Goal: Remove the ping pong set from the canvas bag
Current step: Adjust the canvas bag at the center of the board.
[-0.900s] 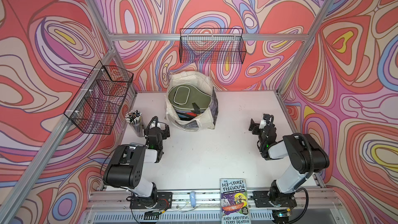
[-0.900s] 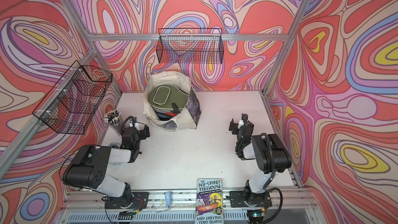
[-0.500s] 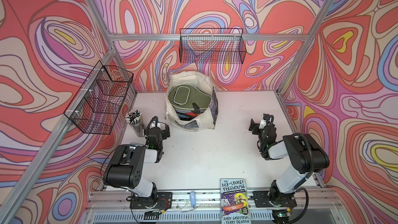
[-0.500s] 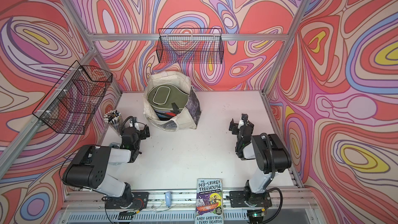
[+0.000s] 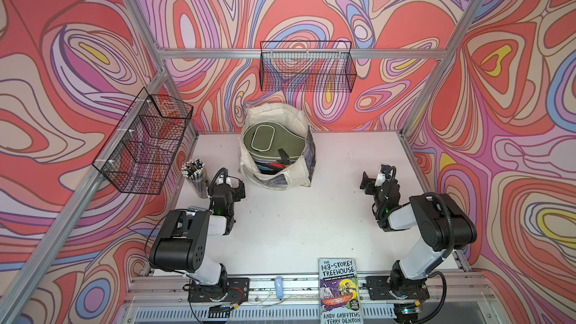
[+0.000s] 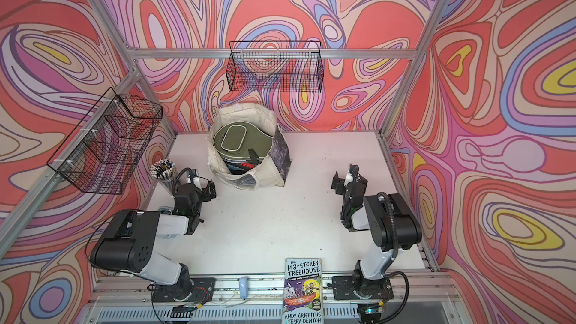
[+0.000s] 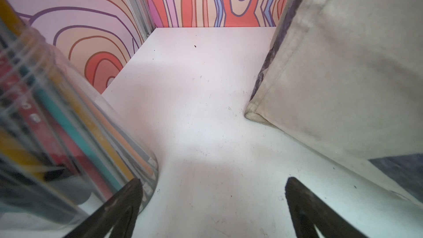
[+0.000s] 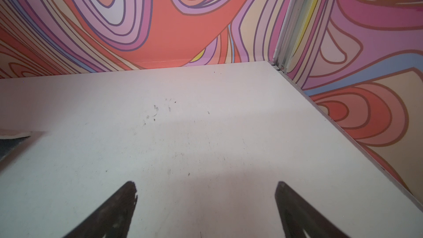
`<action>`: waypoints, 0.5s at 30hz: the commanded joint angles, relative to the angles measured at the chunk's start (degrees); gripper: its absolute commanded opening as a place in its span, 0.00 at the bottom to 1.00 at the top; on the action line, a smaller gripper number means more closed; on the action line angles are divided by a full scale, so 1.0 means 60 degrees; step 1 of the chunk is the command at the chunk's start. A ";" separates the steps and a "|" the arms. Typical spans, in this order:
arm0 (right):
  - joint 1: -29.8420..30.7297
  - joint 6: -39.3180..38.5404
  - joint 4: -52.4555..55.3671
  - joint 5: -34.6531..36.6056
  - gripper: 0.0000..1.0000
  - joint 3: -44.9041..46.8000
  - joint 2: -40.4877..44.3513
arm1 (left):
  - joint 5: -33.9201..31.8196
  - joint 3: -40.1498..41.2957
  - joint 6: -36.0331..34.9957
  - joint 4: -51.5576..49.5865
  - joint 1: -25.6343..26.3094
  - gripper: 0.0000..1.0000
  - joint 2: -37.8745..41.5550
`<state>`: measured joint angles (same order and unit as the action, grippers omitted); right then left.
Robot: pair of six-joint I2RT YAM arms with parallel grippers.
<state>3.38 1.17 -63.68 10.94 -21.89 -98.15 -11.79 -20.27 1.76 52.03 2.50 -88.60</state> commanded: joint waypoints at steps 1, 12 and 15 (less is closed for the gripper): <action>0.0037 0.0041 -0.0106 0.0029 0.98 -0.0131 -0.0018 | 0.0079 -0.0171 0.0074 -0.0032 -0.0072 1.00 -0.0001; 0.0038 0.0025 -0.0168 0.0052 0.98 -0.0088 0.0010 | 0.0089 -0.0157 0.0066 -0.0002 -0.0069 1.00 0.0022; 0.0030 0.0026 -0.0168 0.0050 0.98 -0.0093 0.0010 | 0.0076 -0.0164 0.0063 0.0000 -0.0066 1.00 0.0013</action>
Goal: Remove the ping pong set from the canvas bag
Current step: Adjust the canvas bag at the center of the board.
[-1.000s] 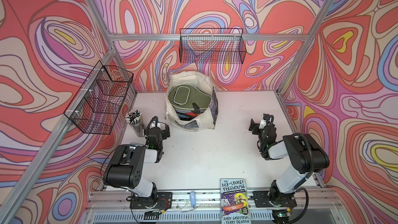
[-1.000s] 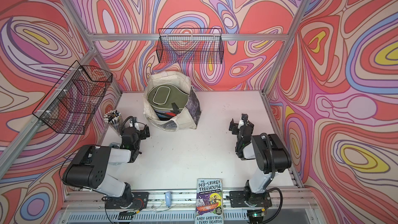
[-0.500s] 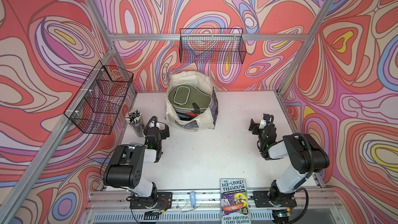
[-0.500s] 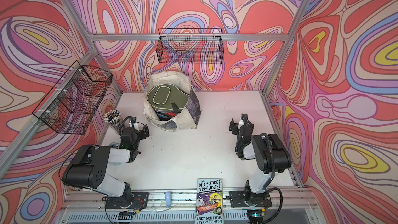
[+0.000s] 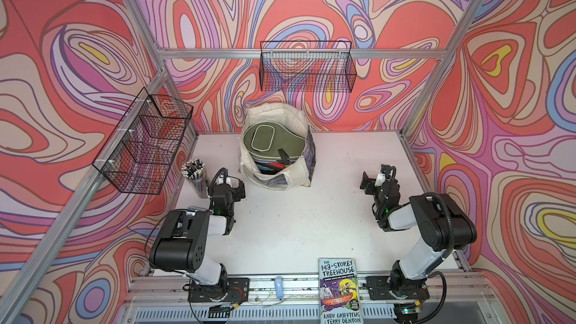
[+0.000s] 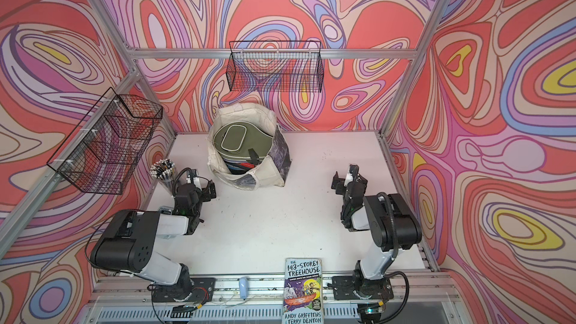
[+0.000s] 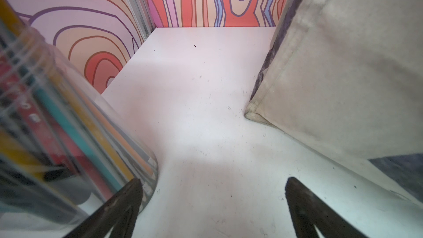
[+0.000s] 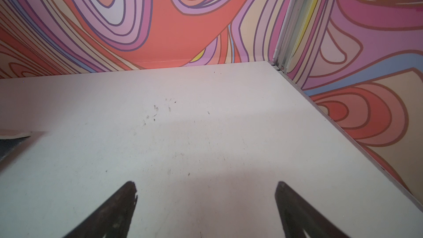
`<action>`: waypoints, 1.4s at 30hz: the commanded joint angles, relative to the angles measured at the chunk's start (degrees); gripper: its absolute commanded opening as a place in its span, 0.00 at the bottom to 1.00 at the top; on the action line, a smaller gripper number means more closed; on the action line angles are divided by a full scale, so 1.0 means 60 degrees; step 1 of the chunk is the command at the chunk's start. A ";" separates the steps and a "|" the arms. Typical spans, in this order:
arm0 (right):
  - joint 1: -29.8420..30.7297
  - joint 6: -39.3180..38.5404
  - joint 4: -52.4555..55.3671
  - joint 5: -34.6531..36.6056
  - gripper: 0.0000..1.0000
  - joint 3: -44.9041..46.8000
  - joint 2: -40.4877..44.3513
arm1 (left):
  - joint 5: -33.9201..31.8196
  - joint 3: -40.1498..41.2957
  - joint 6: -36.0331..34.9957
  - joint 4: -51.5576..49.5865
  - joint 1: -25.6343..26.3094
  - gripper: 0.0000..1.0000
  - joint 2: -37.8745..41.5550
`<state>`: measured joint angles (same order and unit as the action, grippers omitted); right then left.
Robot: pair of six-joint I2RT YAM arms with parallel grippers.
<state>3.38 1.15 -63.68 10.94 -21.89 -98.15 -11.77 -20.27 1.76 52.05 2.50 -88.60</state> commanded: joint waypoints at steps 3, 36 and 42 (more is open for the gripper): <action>0.0038 0.0029 -0.0191 0.0051 0.98 -0.0073 0.0025 | 0.0117 -0.0113 0.0040 0.0071 -0.0066 1.00 0.0043; 0.5435 0.3084 1.3520 0.0753 0.98 -1.2921 -0.1037 | -0.0406 -1.3091 -0.1342 -1.5420 0.1678 1.00 -0.1151; 0.5530 0.3279 1.3798 0.0983 0.91 -1.3194 -0.1604 | 0.0046 -1.4345 -0.1392 -1.5743 0.1410 1.00 -0.2430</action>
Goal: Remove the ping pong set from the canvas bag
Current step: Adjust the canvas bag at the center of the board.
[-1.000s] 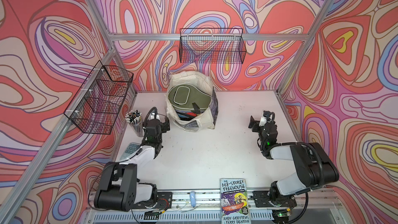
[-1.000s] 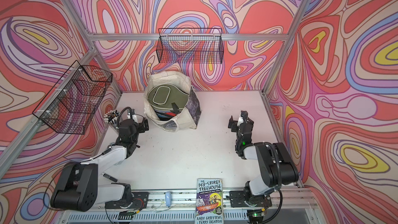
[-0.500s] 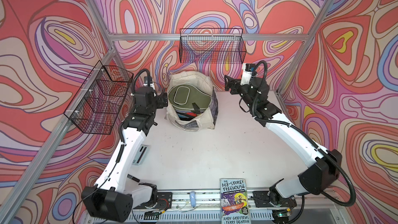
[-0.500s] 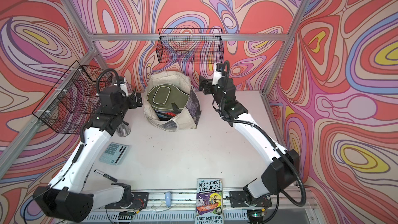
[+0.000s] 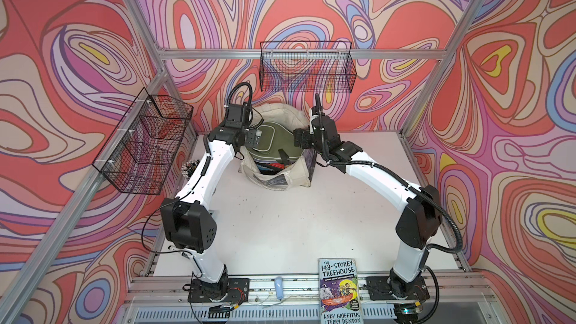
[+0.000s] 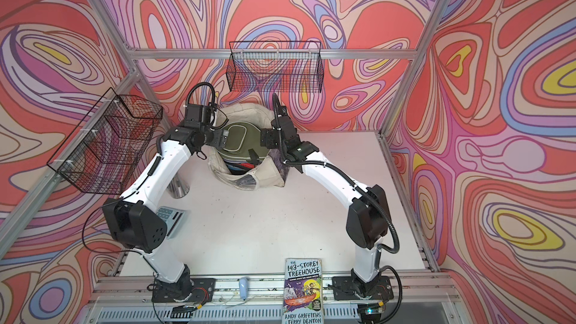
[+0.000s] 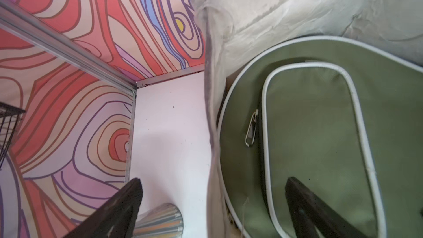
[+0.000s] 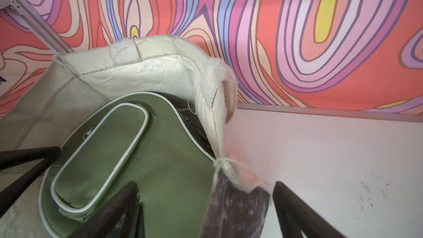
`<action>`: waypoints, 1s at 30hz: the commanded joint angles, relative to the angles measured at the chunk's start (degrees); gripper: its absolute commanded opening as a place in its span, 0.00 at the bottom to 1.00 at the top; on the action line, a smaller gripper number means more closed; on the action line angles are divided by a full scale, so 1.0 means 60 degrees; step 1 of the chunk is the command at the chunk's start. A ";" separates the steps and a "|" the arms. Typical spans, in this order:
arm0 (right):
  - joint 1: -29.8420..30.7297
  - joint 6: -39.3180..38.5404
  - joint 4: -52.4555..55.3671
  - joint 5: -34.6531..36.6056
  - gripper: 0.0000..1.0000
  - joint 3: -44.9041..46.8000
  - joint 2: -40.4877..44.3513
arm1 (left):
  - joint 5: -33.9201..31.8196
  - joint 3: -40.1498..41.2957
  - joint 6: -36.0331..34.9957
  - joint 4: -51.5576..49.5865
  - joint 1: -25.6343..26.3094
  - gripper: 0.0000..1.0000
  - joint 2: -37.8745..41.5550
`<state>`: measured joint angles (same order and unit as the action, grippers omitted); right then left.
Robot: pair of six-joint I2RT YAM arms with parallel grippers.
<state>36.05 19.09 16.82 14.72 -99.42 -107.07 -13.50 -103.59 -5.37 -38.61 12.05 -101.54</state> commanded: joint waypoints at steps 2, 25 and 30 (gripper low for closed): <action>0.0080 0.0275 0.0446 0.0522 0.82 -0.0283 -0.0159 | 0.0628 -0.0601 -0.0132 -0.0639 -0.0290 0.99 -0.0459; -0.1378 -0.3101 0.2510 -0.0300 0.00 -0.0546 0.2665 | 0.2974 0.0768 0.1032 -0.0833 -0.0316 0.00 0.3159; -0.1730 -0.2988 0.2613 -0.0562 0.00 0.0699 0.3269 | 0.3081 0.2571 0.1828 -0.0569 0.0507 0.00 0.4122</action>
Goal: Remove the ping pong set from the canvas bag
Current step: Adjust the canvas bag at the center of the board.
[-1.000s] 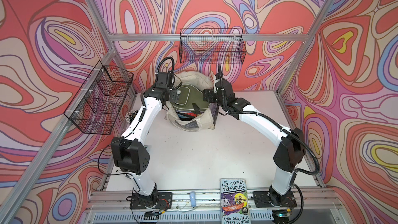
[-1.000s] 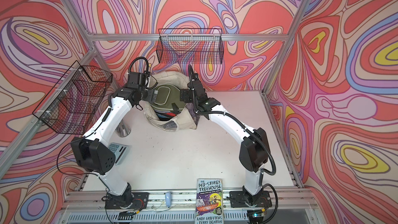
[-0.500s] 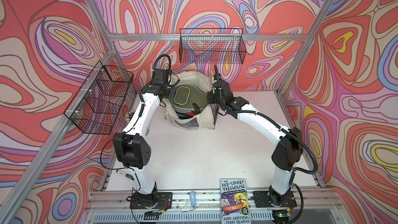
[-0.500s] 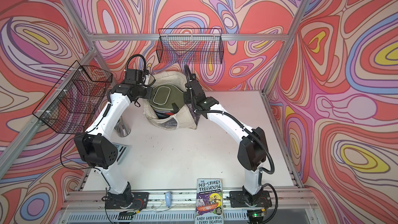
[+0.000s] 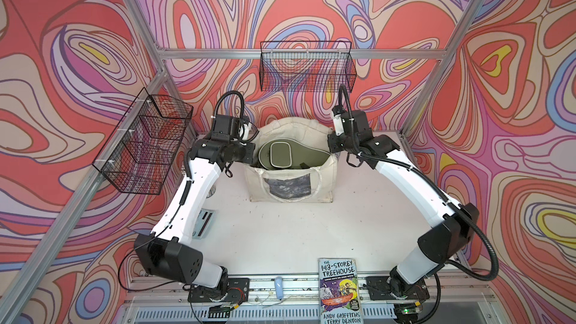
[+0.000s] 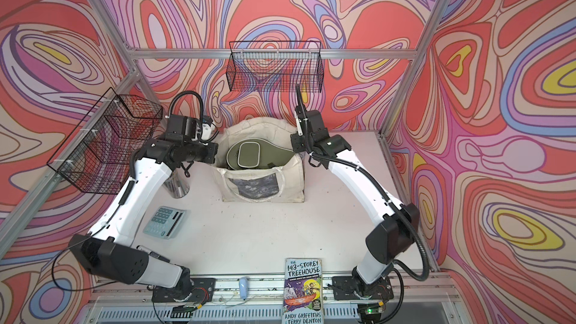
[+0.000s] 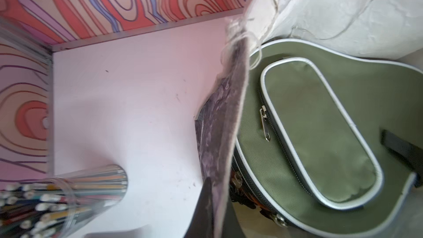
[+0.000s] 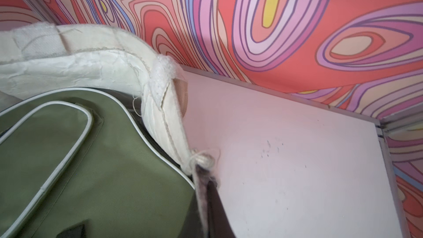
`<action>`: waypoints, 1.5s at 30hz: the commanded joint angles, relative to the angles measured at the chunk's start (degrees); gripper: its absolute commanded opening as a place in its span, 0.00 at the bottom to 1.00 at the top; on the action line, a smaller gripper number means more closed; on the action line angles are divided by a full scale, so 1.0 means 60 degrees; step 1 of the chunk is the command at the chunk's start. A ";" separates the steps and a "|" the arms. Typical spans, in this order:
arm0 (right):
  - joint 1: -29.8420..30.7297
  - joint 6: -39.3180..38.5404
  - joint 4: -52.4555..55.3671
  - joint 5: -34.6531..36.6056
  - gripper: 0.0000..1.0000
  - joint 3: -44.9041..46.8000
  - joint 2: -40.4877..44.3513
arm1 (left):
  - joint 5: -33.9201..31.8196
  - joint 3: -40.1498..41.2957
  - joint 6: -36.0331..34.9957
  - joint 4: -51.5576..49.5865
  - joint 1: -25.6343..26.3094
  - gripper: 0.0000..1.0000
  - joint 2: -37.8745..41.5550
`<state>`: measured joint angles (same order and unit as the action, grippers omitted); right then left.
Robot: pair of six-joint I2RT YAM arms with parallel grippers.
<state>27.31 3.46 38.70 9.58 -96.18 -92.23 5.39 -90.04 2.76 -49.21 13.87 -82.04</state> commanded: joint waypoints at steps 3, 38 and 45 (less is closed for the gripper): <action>-0.0345 -0.0230 -0.1242 0.0075 0.00 0.0913 0.1035 | -0.0079 0.1357 0.0805 0.1458 0.0533 0.00 0.1161; -0.0336 -0.3182 -0.0067 -0.4216 0.98 0.0406 0.0564 | 0.4288 -0.2894 -0.2367 0.0839 -0.0114 0.07 -0.3552; -0.0161 -0.4050 0.0893 -0.6252 0.98 -0.0820 0.0043 | 0.4502 -0.2920 -0.2166 0.1362 -0.0114 0.00 -0.2930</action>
<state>25.56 -16.21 39.97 -19.79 -97.10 -90.26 30.50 -106.50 -9.63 -43.48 13.43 -104.05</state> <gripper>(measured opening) 0.982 0.076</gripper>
